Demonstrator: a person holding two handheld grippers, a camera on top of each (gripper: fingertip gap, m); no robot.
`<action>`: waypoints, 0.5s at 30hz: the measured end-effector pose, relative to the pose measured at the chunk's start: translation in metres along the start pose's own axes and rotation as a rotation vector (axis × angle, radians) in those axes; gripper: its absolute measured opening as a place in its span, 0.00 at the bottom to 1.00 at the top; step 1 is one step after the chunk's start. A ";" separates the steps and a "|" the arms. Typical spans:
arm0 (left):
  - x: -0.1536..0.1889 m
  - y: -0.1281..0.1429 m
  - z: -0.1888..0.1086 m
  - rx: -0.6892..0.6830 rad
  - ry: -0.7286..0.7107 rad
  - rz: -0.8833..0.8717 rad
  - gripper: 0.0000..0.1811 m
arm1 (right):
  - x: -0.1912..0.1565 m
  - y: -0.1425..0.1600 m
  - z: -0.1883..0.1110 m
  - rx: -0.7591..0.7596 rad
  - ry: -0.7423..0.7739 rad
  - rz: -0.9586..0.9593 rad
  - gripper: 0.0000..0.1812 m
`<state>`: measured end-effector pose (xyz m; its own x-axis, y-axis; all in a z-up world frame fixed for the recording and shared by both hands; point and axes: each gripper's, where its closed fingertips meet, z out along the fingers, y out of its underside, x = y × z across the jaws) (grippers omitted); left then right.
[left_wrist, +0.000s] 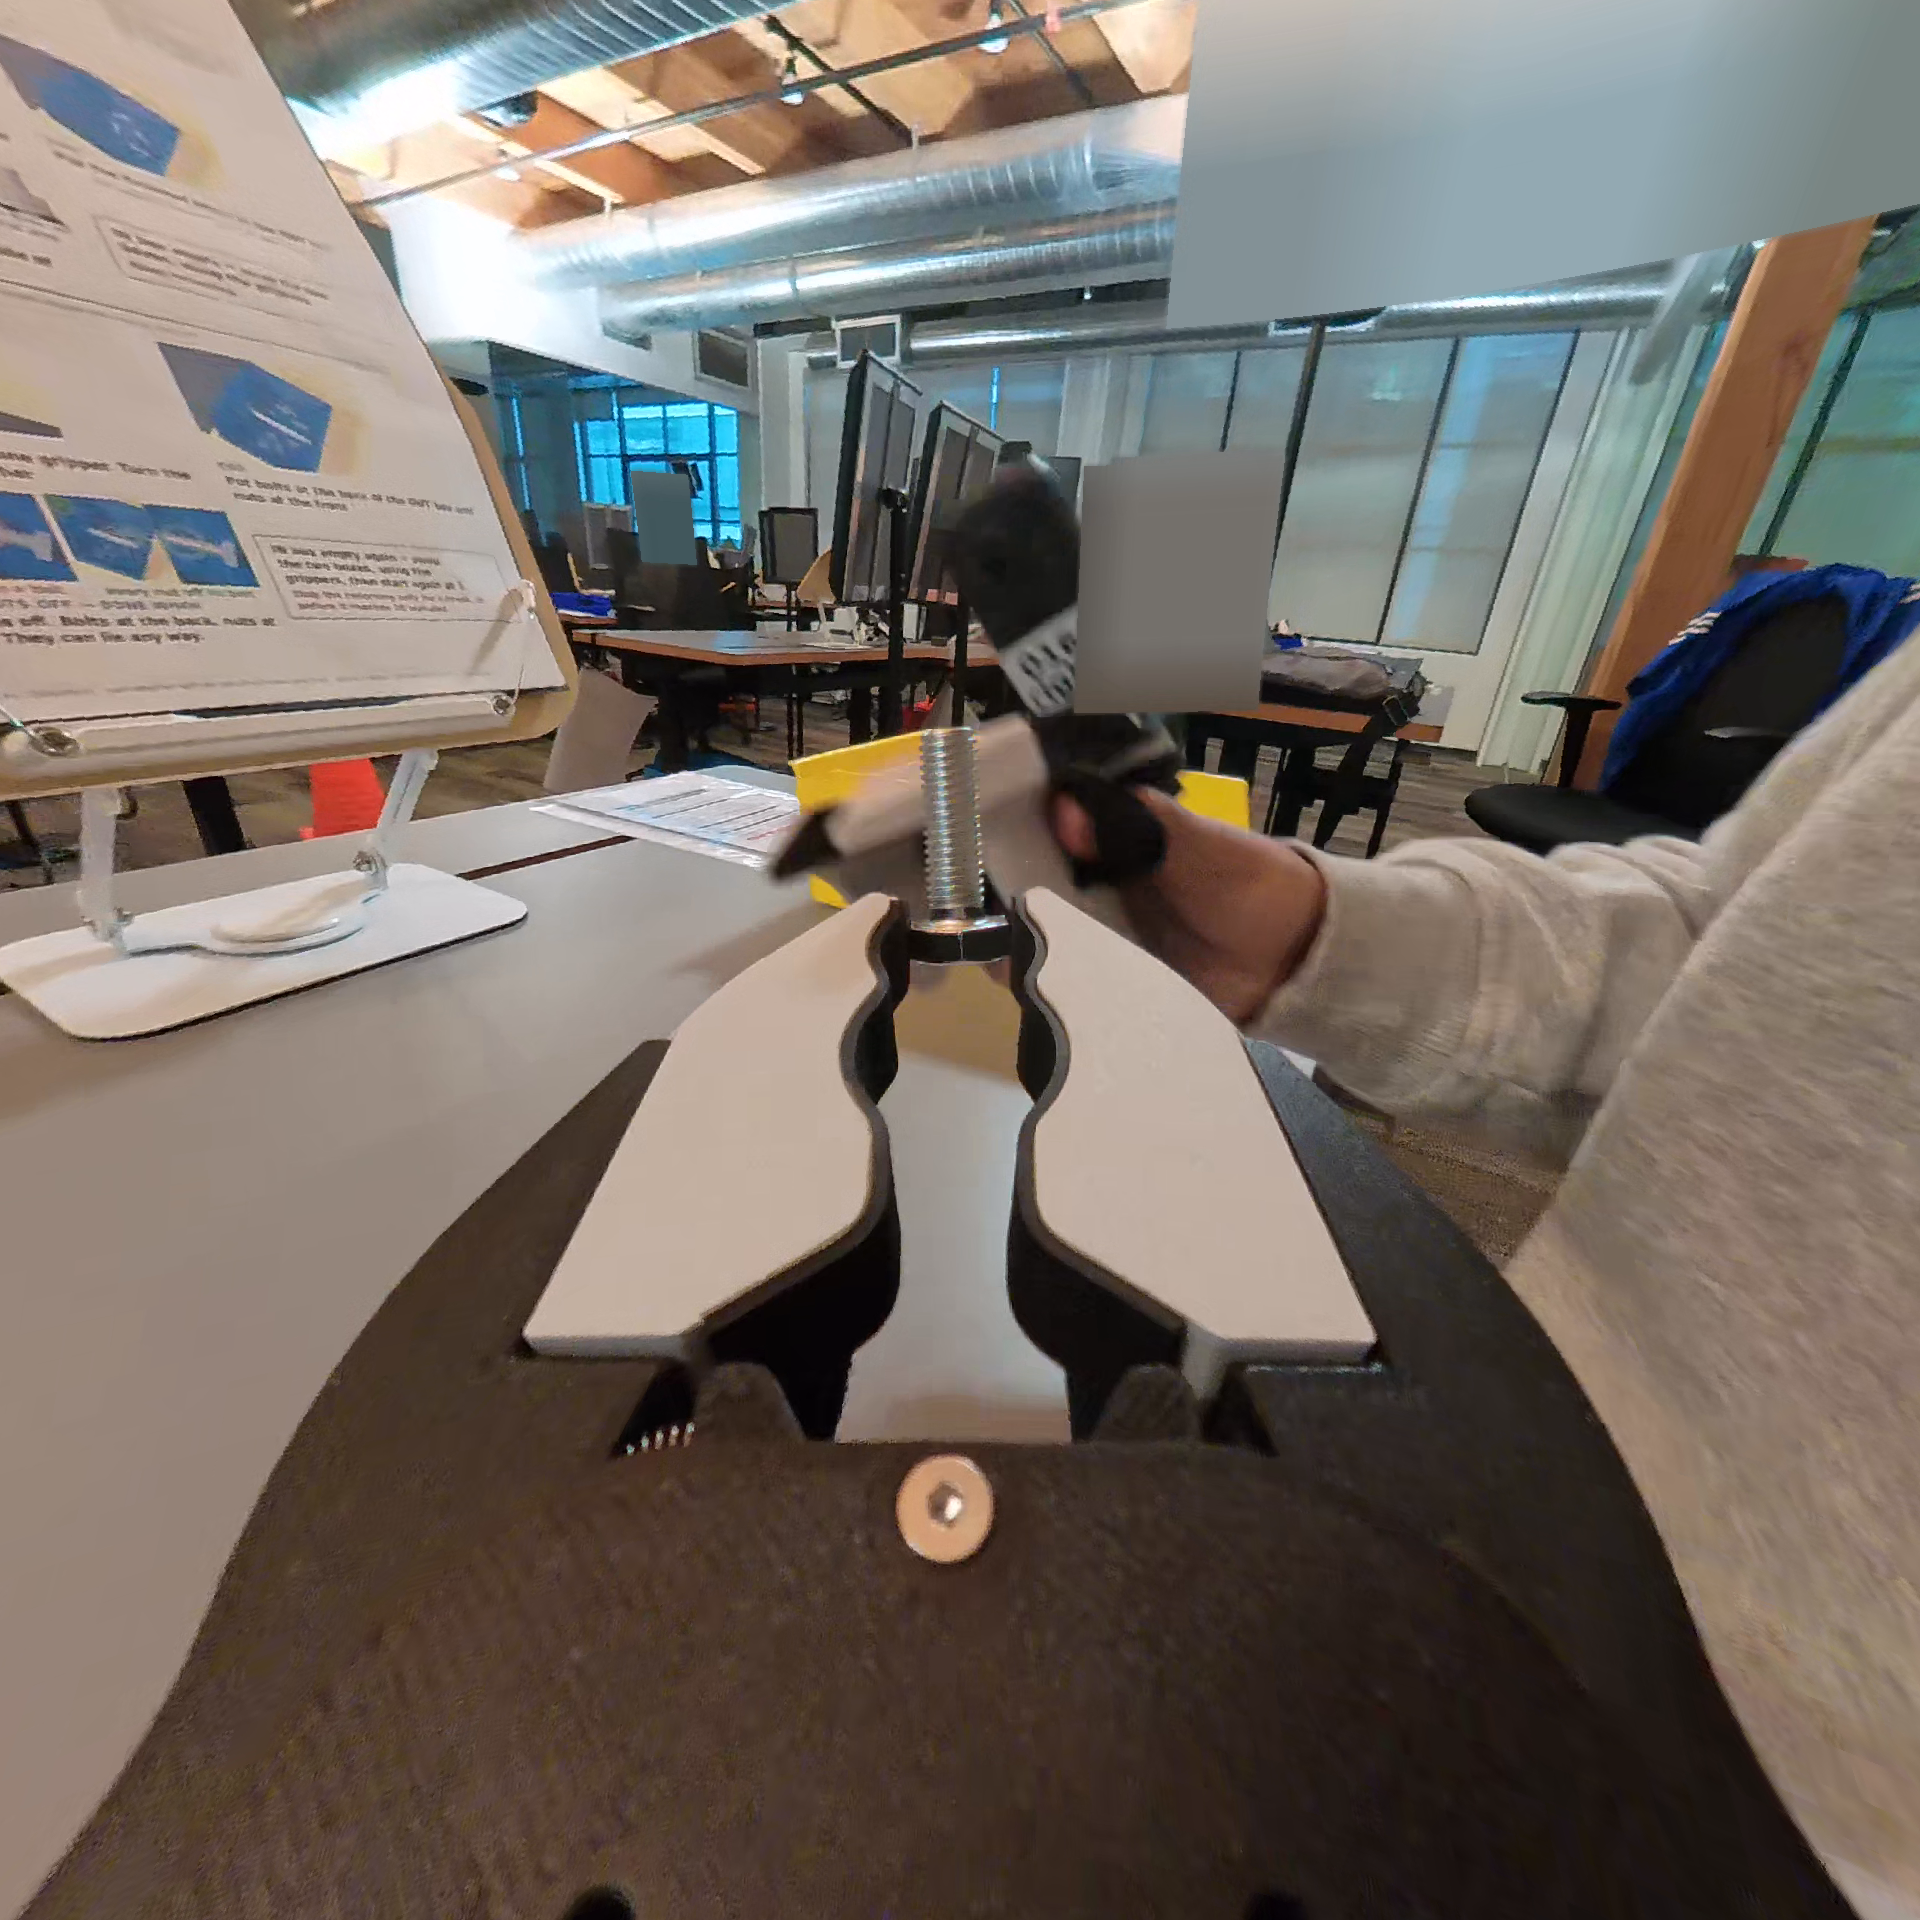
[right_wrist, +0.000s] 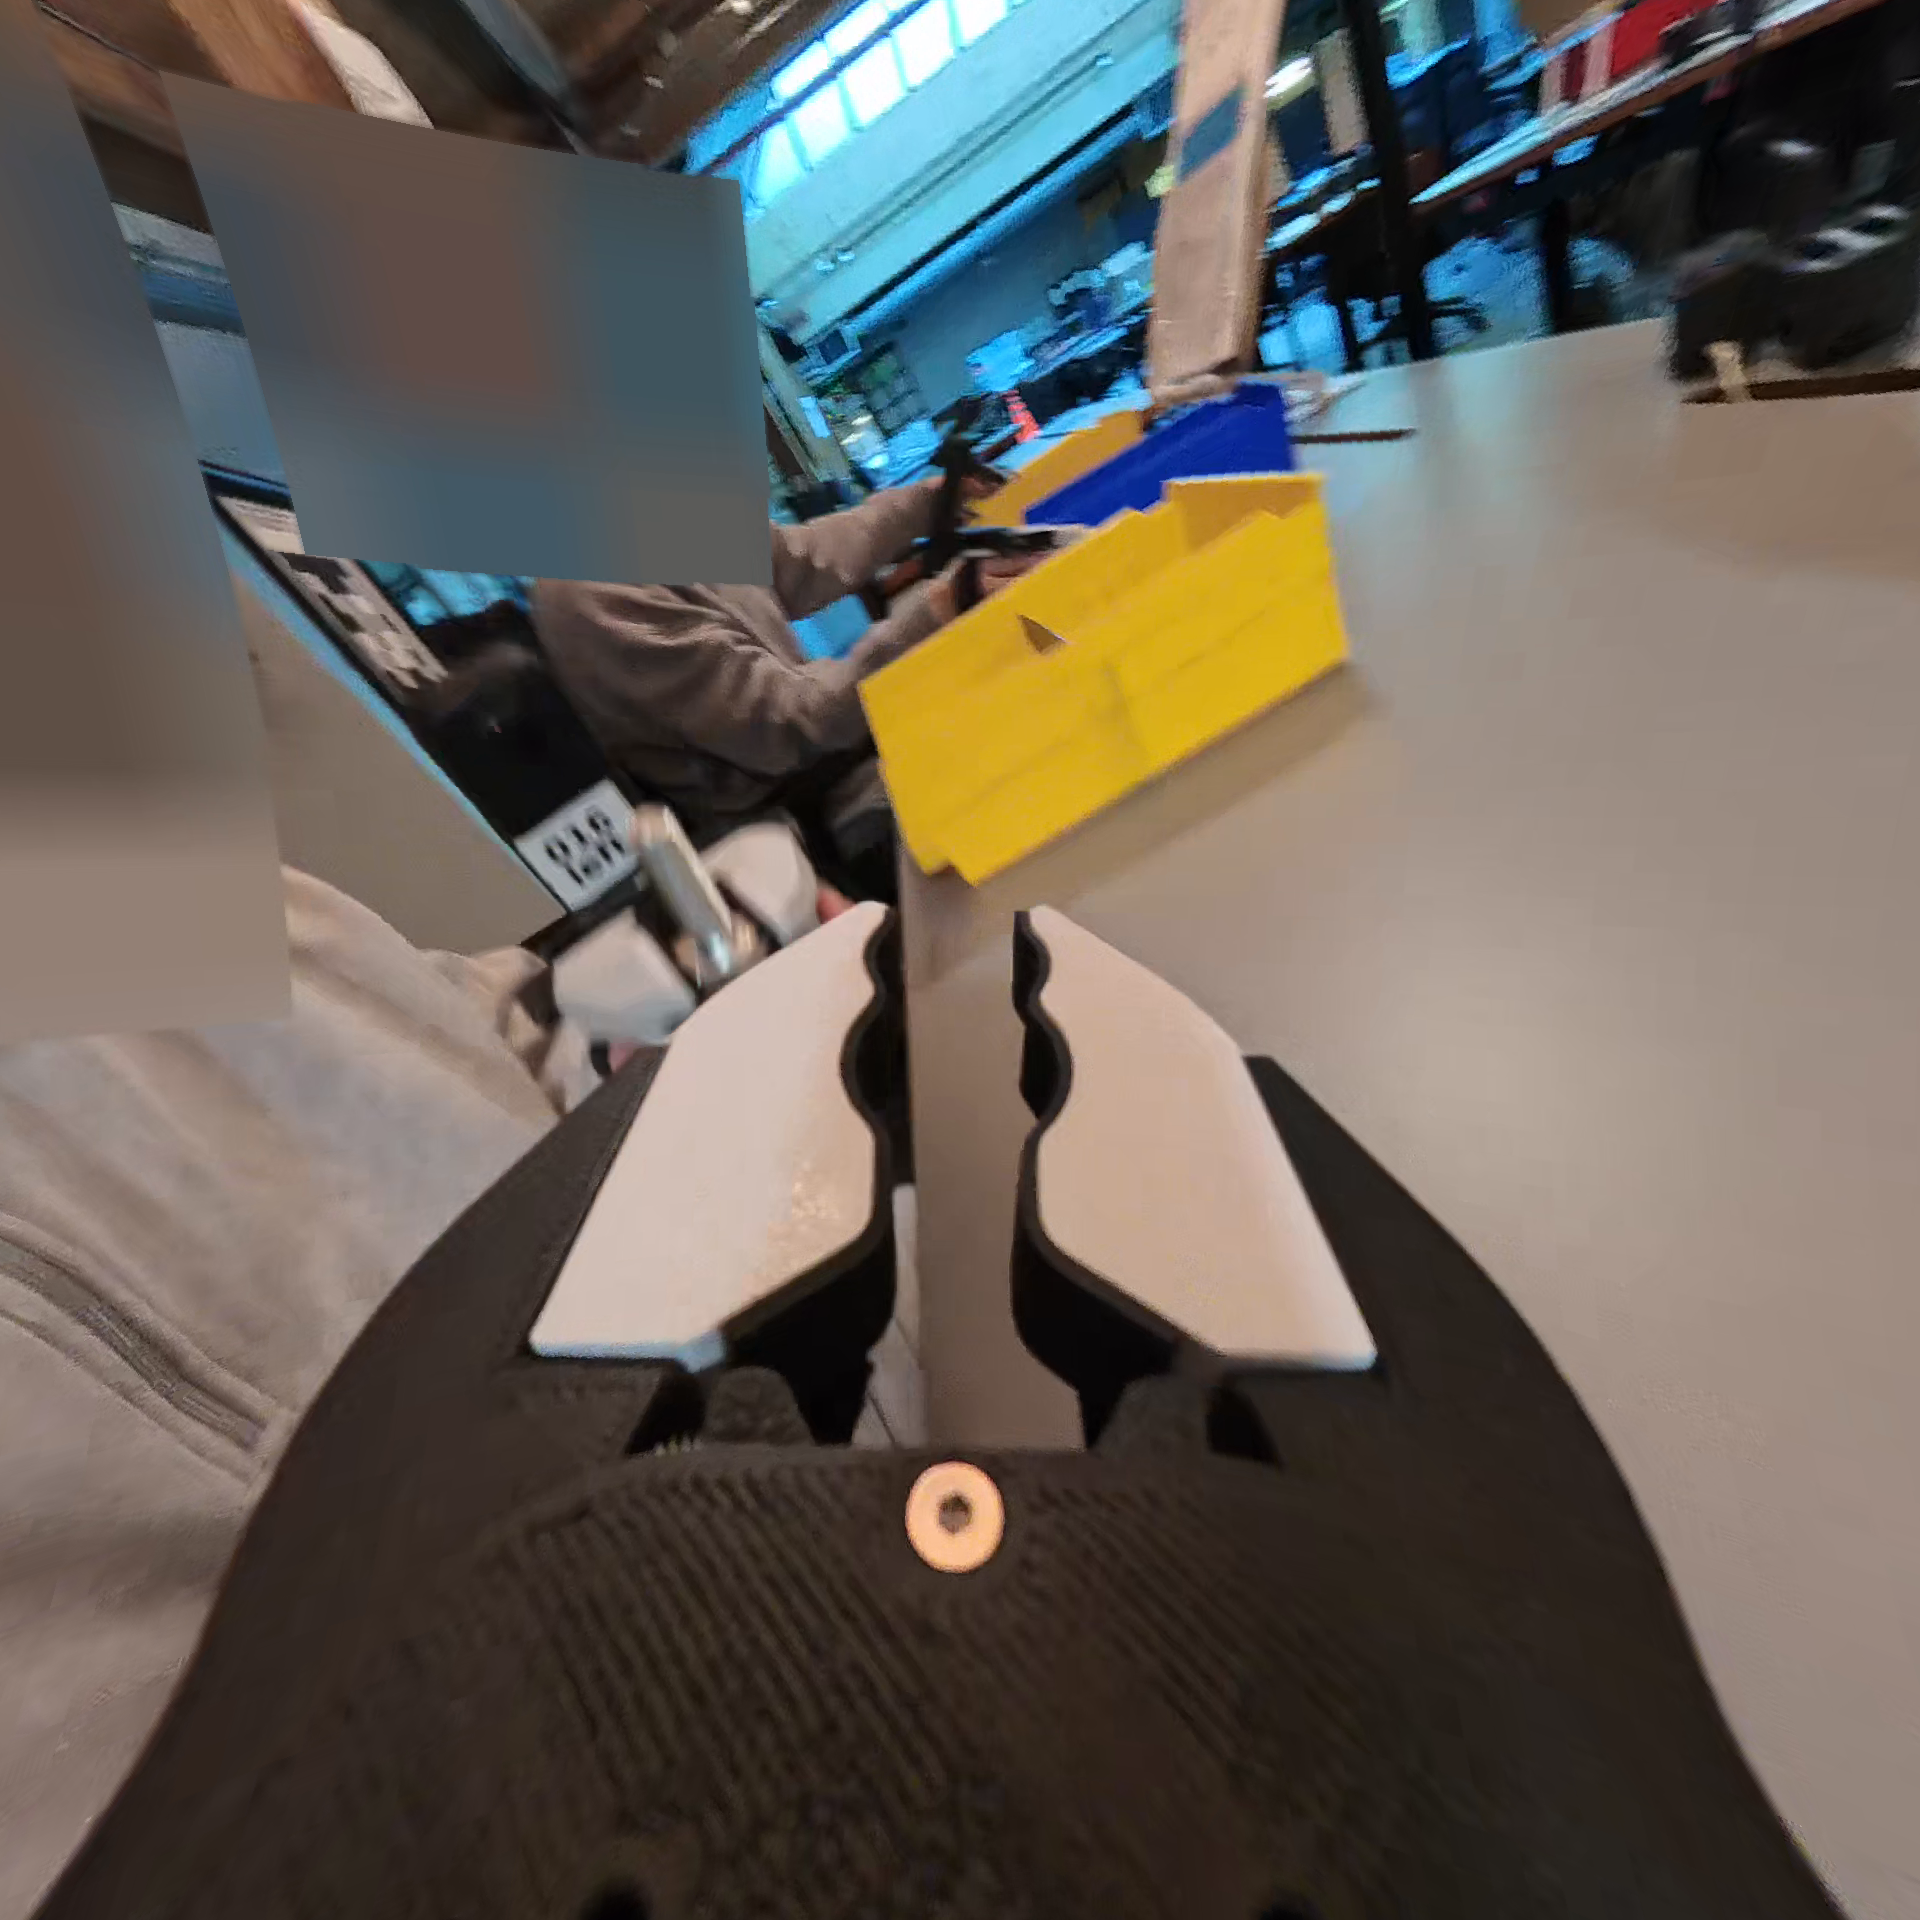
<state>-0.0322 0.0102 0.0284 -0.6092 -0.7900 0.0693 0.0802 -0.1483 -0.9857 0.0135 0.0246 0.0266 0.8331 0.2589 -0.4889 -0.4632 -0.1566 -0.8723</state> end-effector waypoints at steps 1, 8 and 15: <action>0.005 -0.004 -0.006 0.008 0.003 0.008 0.11 | -0.008 -0.012 0.017 -0.019 -0.040 -0.027 0.11; 0.046 -0.006 -0.028 0.021 0.069 0.093 0.11 | -0.035 -0.006 0.172 -0.510 -0.267 -0.529 0.11; 0.033 -0.024 -0.039 0.083 0.045 0.123 0.11 | -0.031 0.045 0.297 -0.968 -0.405 -0.903 0.12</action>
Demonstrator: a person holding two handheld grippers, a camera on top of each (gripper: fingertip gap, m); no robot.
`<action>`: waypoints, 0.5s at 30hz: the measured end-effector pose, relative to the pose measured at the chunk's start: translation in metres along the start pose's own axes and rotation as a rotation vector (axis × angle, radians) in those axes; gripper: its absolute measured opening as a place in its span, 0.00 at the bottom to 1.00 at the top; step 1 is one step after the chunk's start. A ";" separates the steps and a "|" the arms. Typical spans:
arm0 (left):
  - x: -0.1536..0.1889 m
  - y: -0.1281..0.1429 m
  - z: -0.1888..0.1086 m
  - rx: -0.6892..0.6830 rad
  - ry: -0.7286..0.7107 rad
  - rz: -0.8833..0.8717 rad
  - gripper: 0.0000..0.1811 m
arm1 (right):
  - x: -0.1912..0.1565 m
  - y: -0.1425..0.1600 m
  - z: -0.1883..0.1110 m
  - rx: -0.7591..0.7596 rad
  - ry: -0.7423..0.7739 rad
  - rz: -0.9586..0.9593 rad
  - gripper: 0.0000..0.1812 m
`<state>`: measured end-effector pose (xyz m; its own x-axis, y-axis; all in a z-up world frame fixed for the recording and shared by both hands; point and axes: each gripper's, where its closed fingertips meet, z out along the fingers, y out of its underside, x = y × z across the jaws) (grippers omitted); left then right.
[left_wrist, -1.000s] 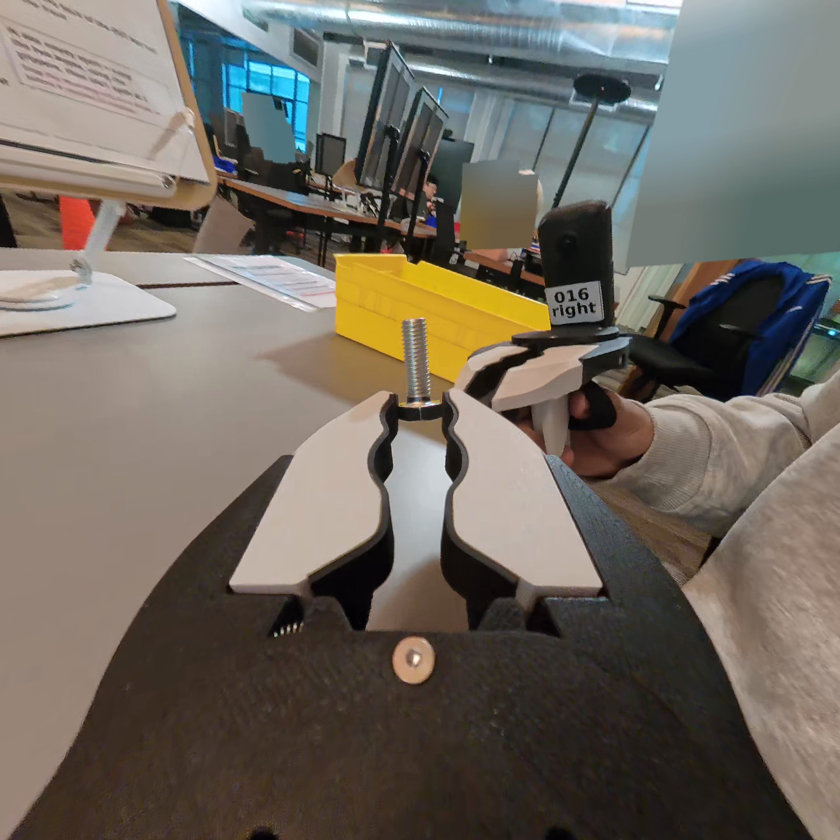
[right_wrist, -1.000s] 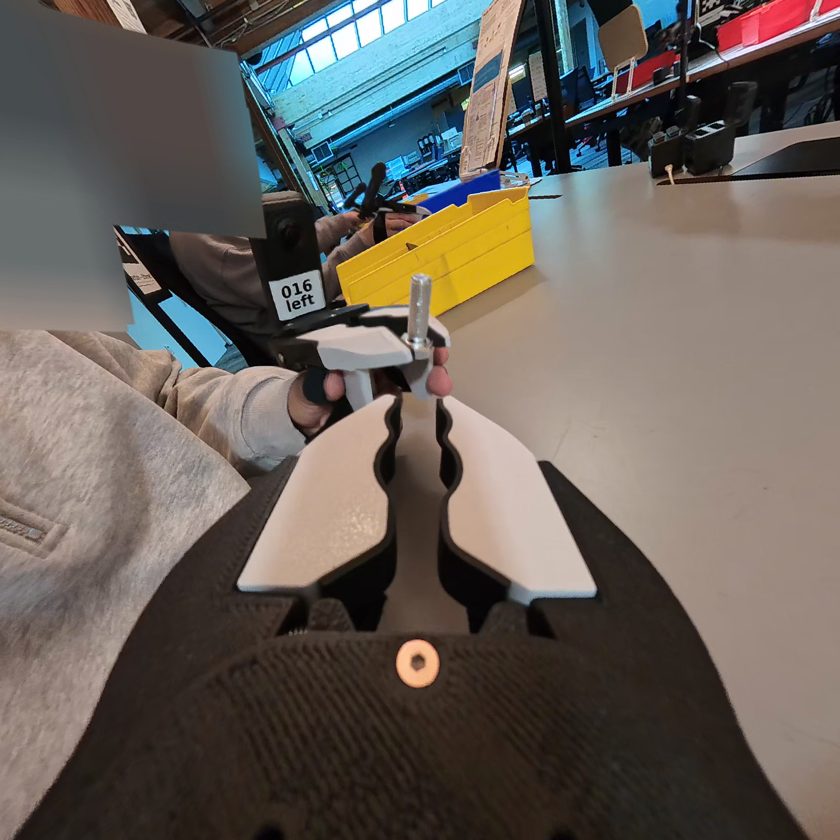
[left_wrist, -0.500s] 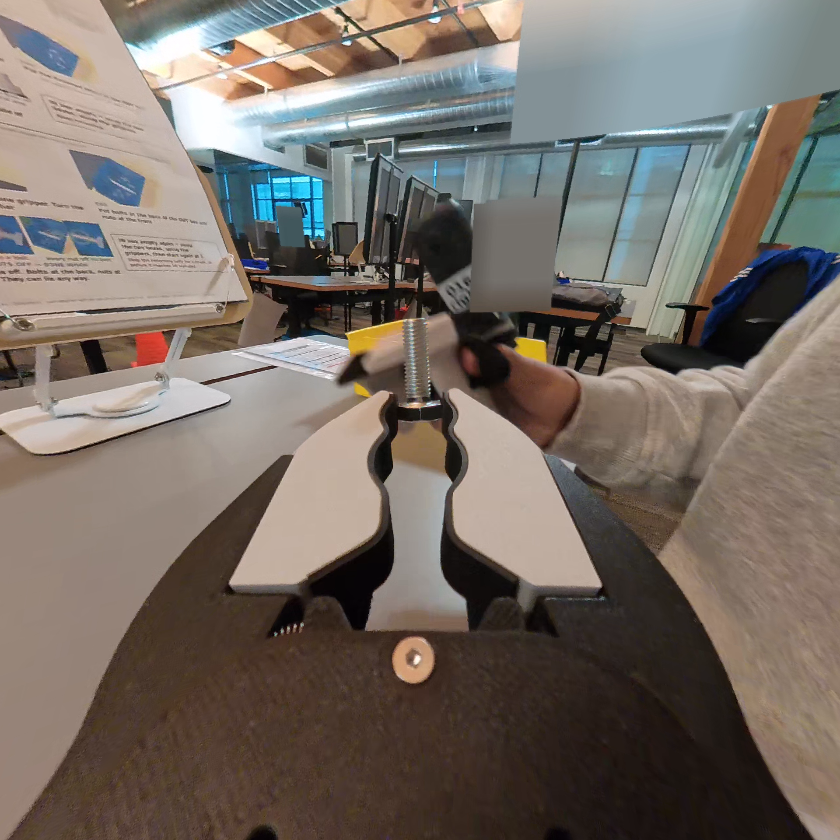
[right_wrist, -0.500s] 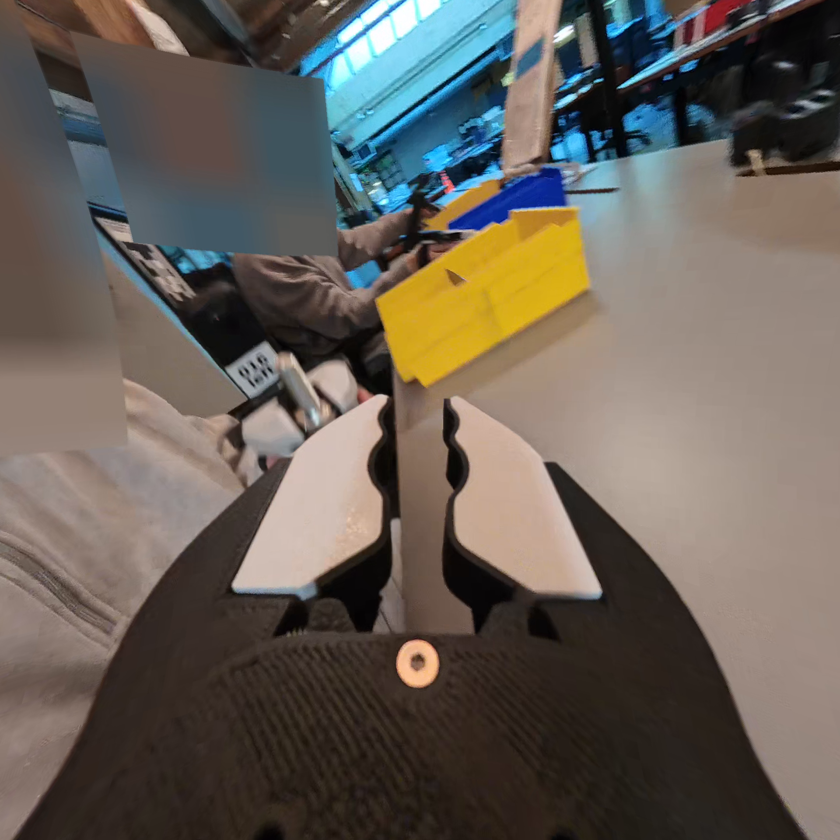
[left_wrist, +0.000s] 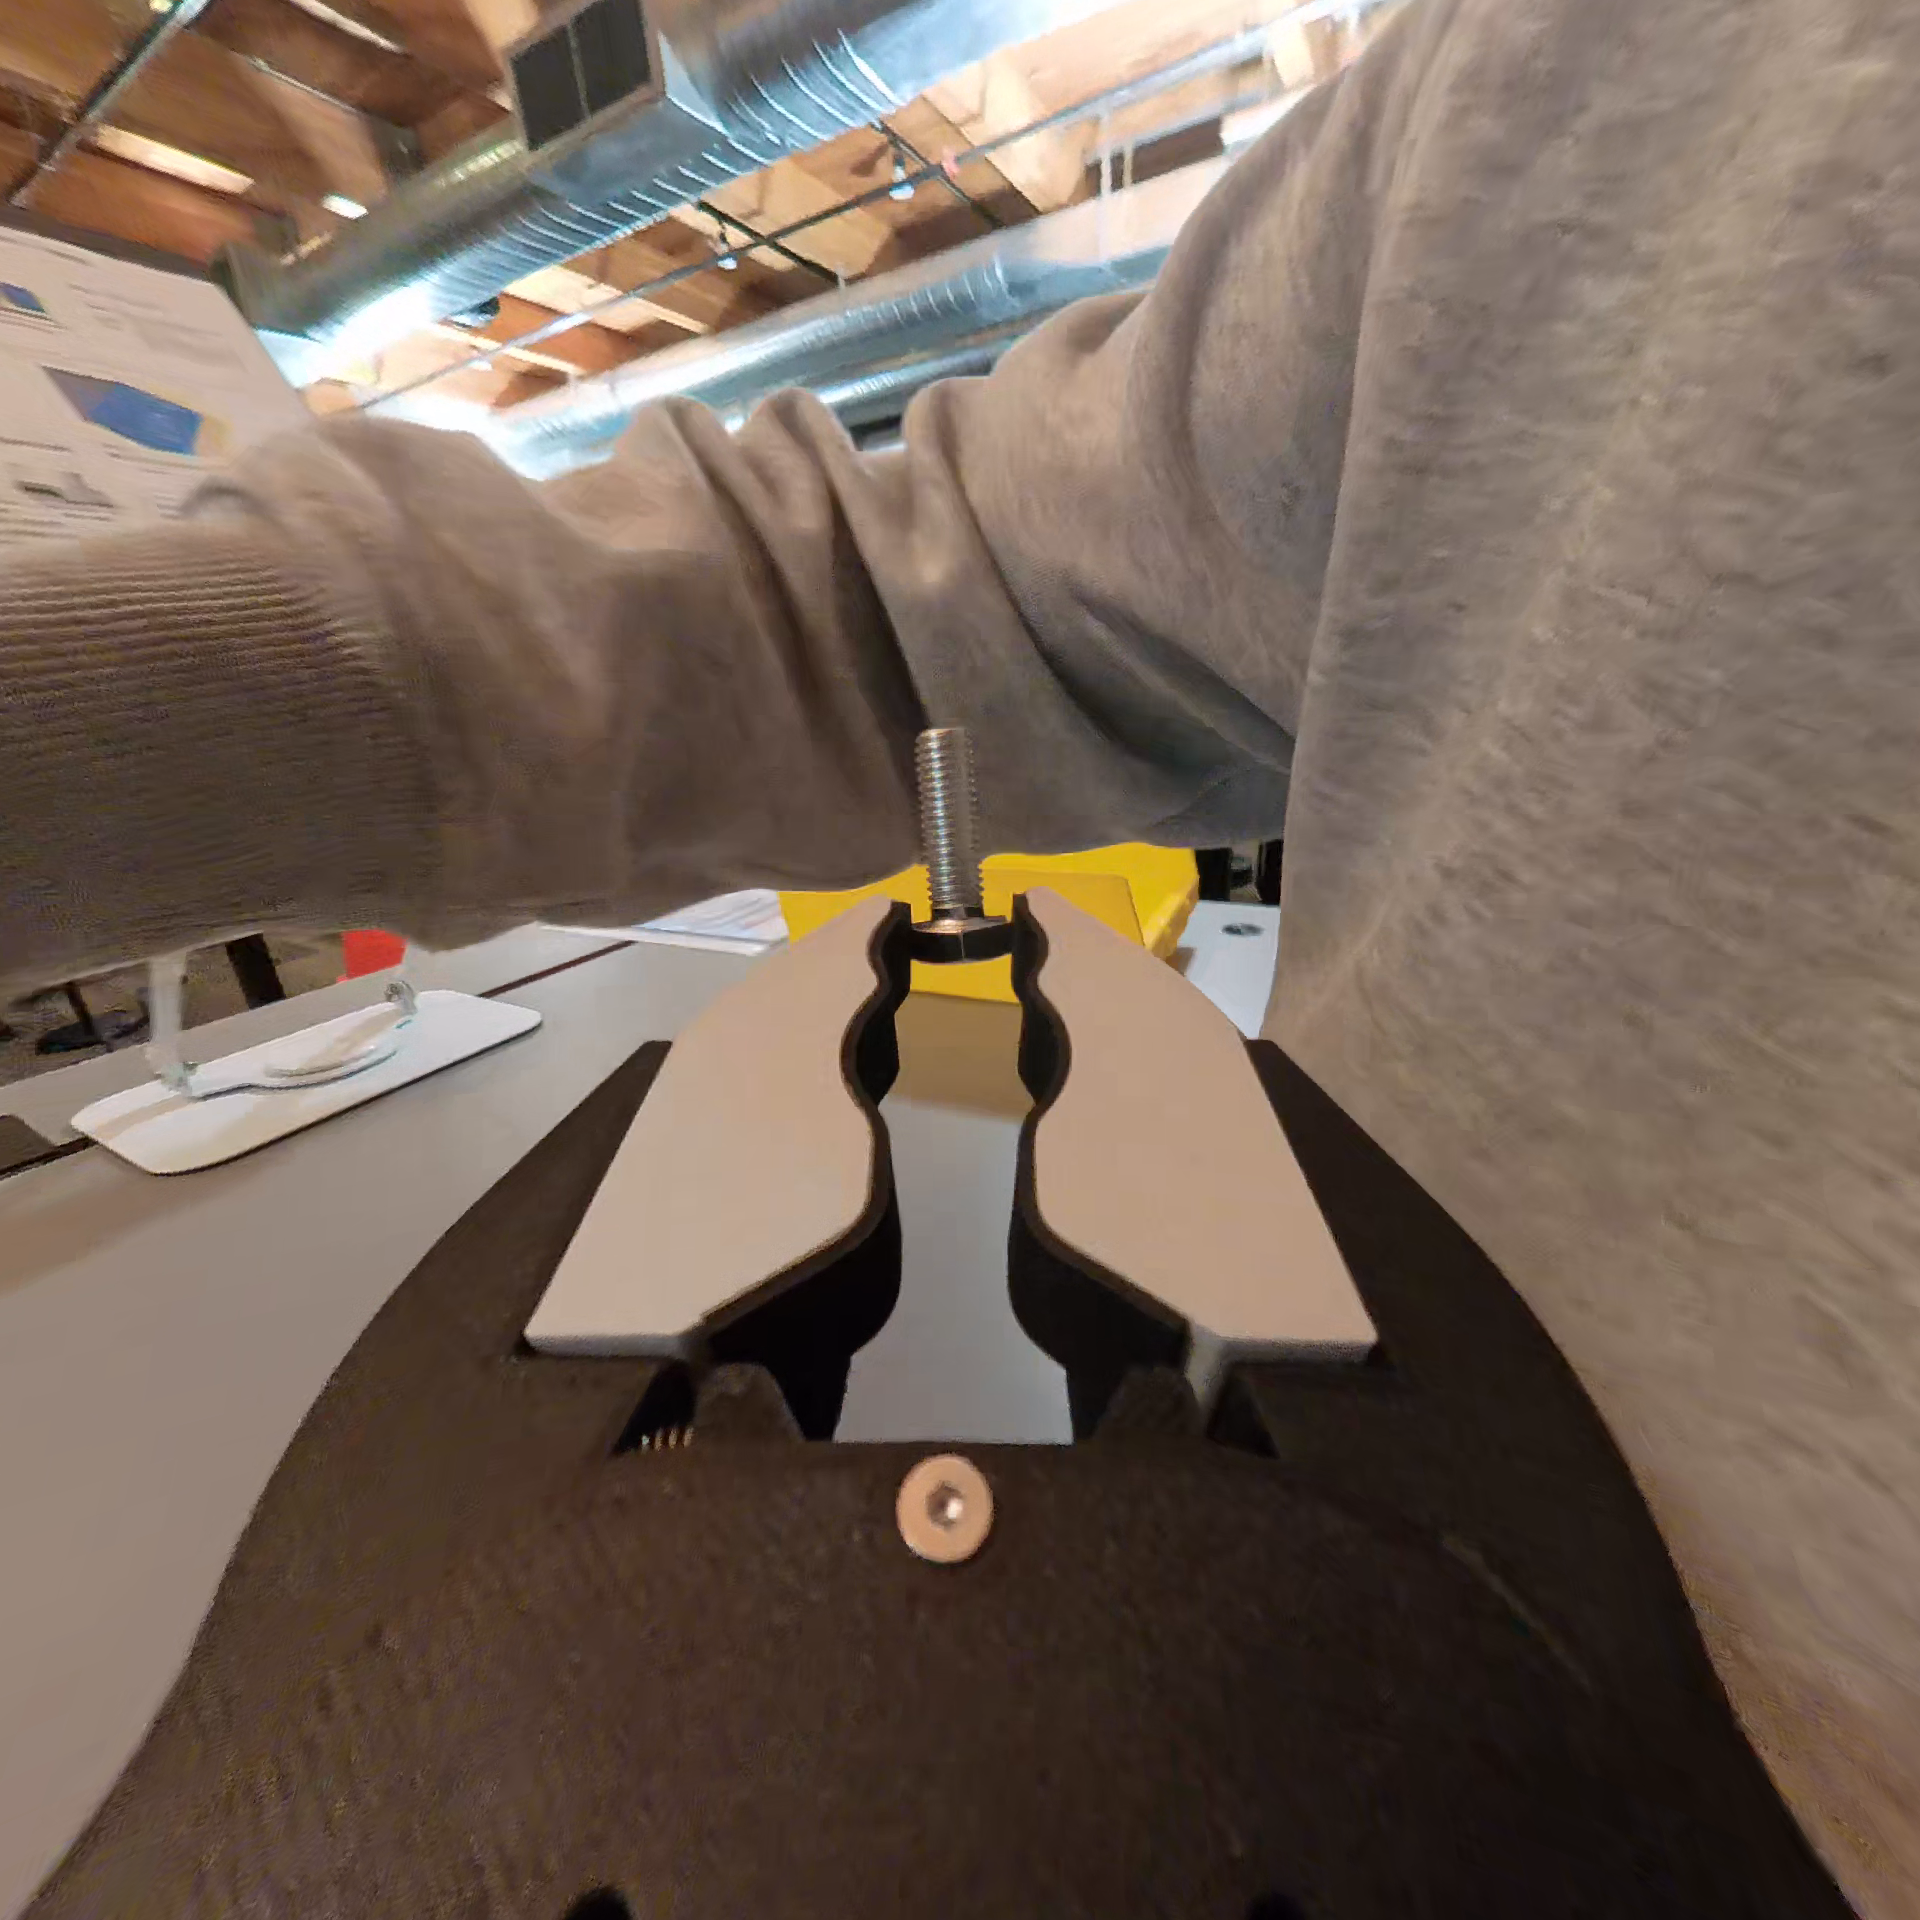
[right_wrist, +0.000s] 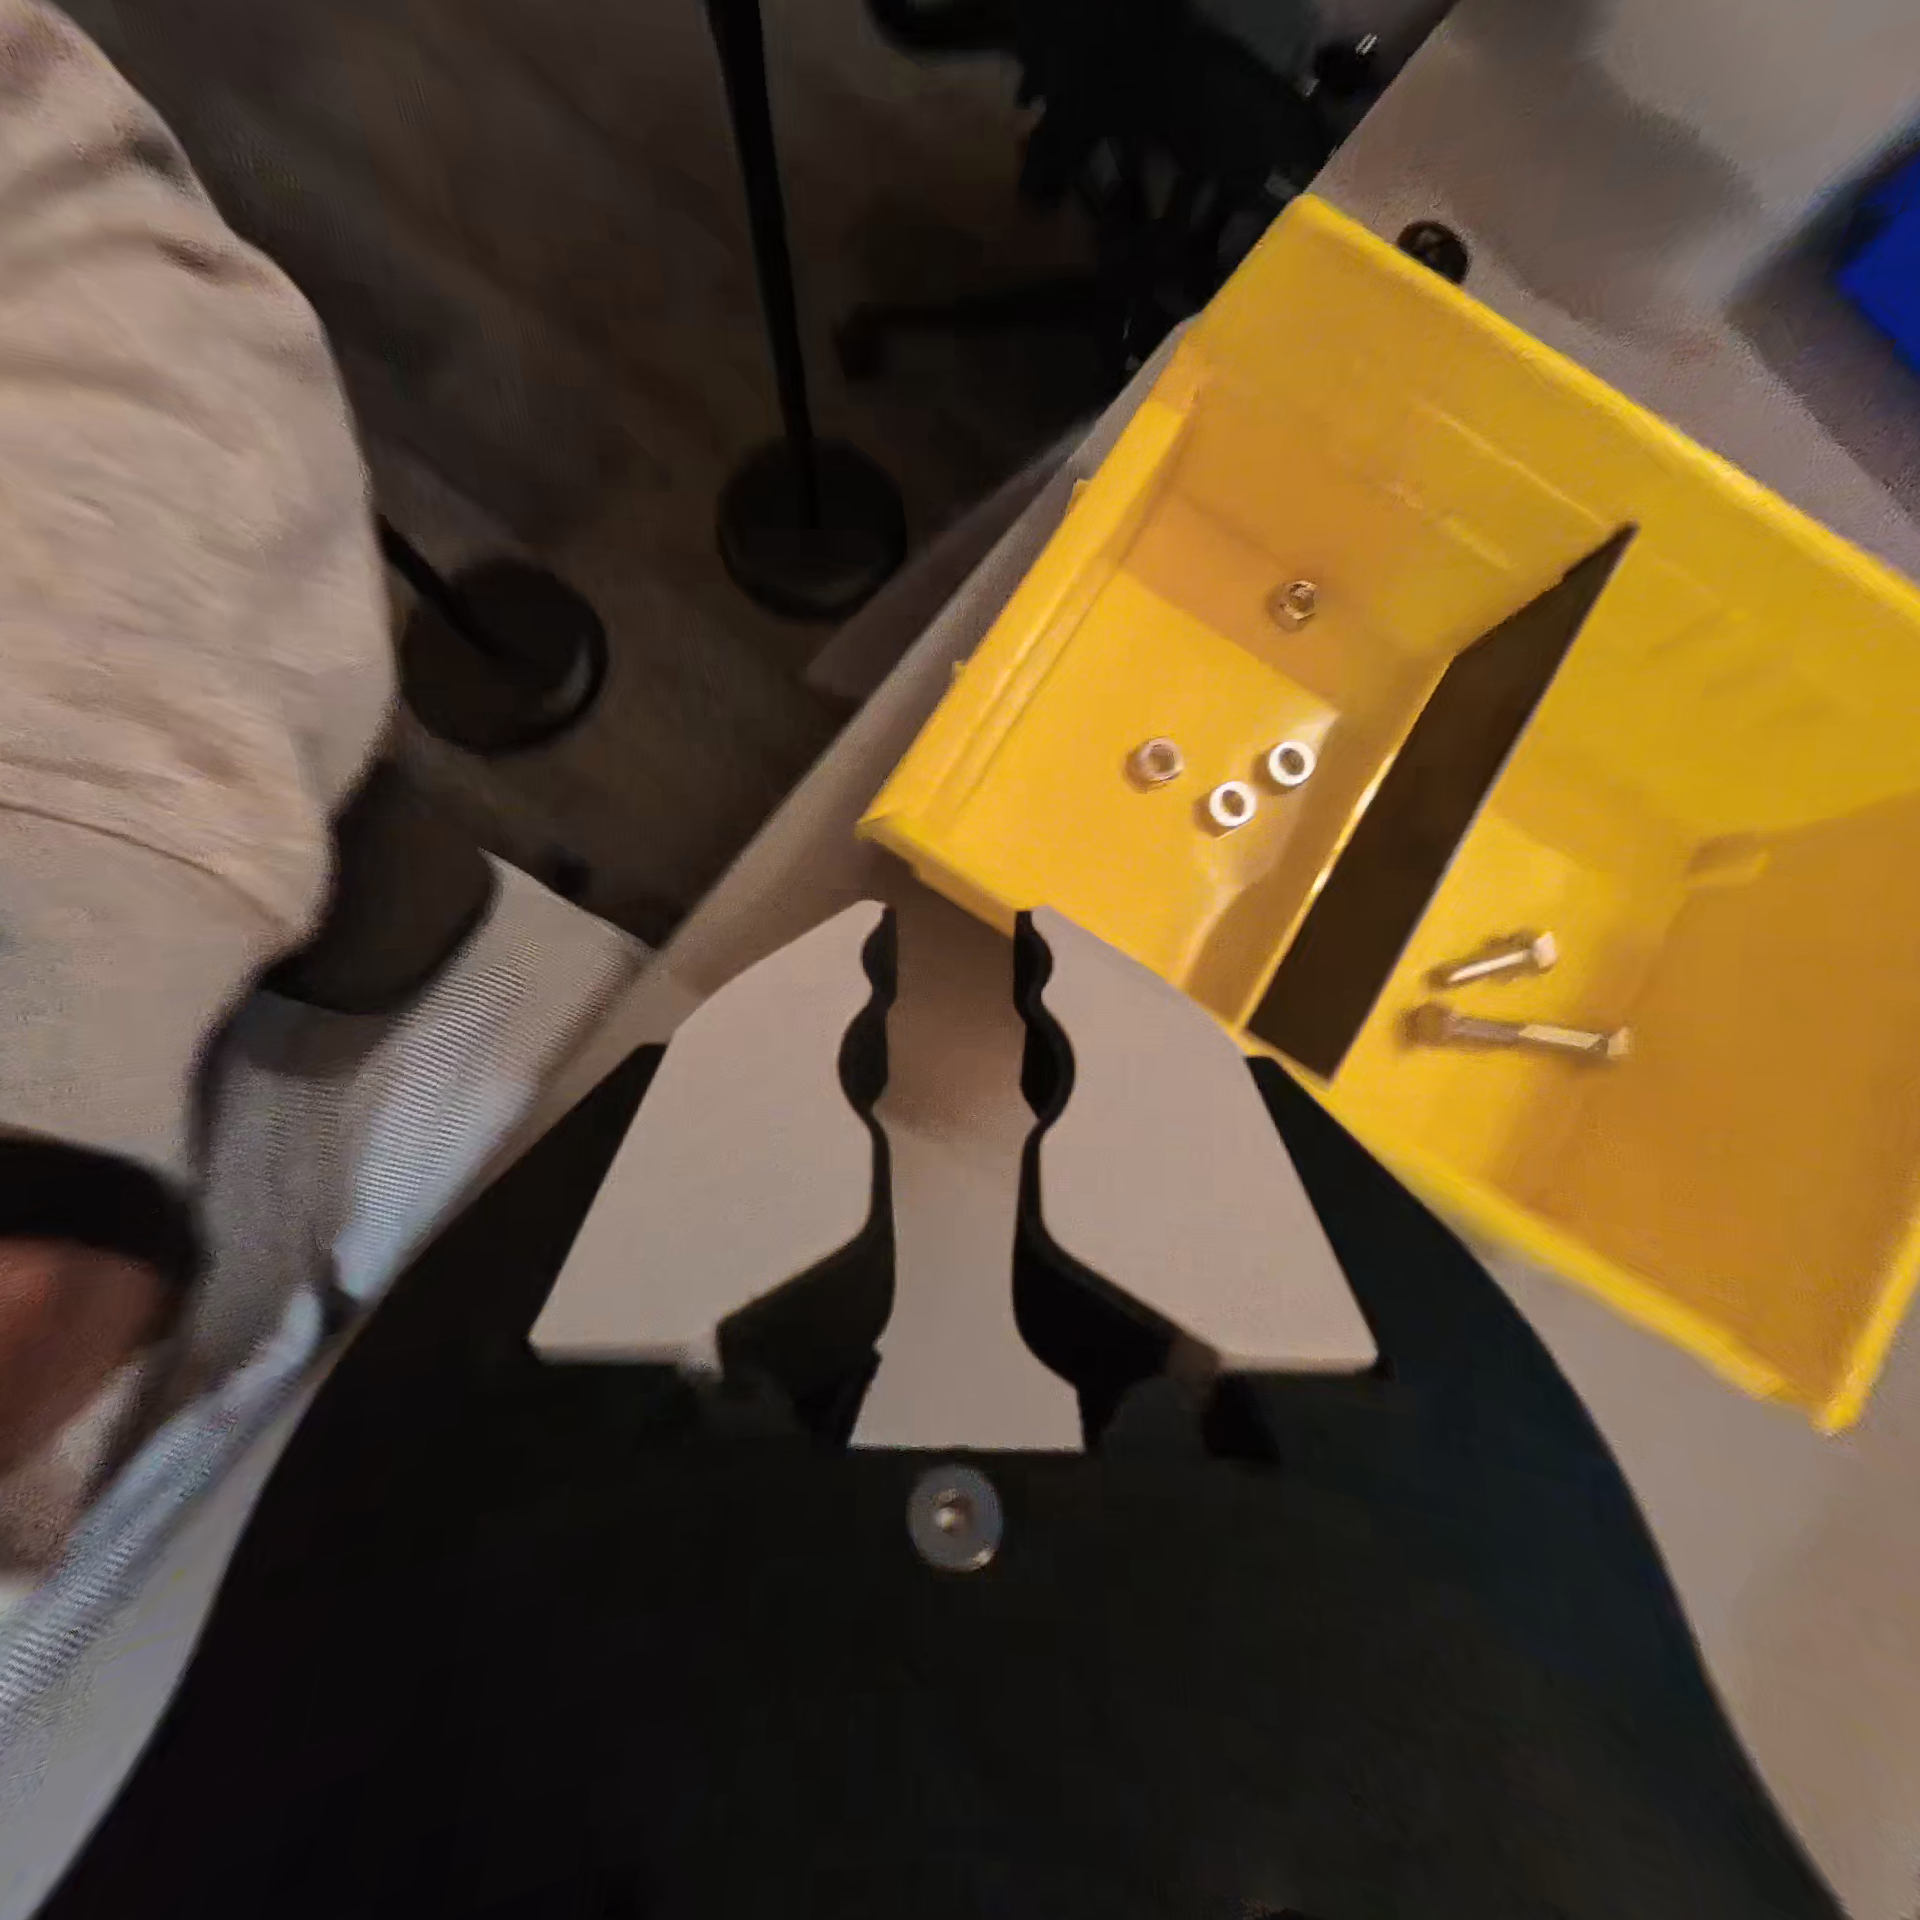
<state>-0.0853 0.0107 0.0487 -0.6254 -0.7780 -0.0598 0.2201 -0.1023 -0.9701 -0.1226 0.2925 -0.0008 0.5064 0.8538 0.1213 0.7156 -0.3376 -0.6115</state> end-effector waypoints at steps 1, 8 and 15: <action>-0.005 -0.004 -0.003 0.014 -0.015 -0.007 0.11 | 0.010 -0.005 0.013 -0.057 0.008 -0.068 0.12; -0.028 -0.025 -0.021 0.102 -0.104 -0.035 0.11 | 0.039 -0.015 0.089 -0.285 -0.209 -0.317 0.10; -0.036 -0.029 -0.028 0.119 -0.134 -0.061 0.11 | 0.069 0.012 0.122 -0.373 -0.291 -0.465 0.13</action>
<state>-0.0904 0.0592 0.0725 -0.5365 -0.8430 0.0381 0.2769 -0.2185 -0.9357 -0.1382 0.3958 -0.0949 -0.0089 0.9982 0.0594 0.9733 0.0223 -0.2283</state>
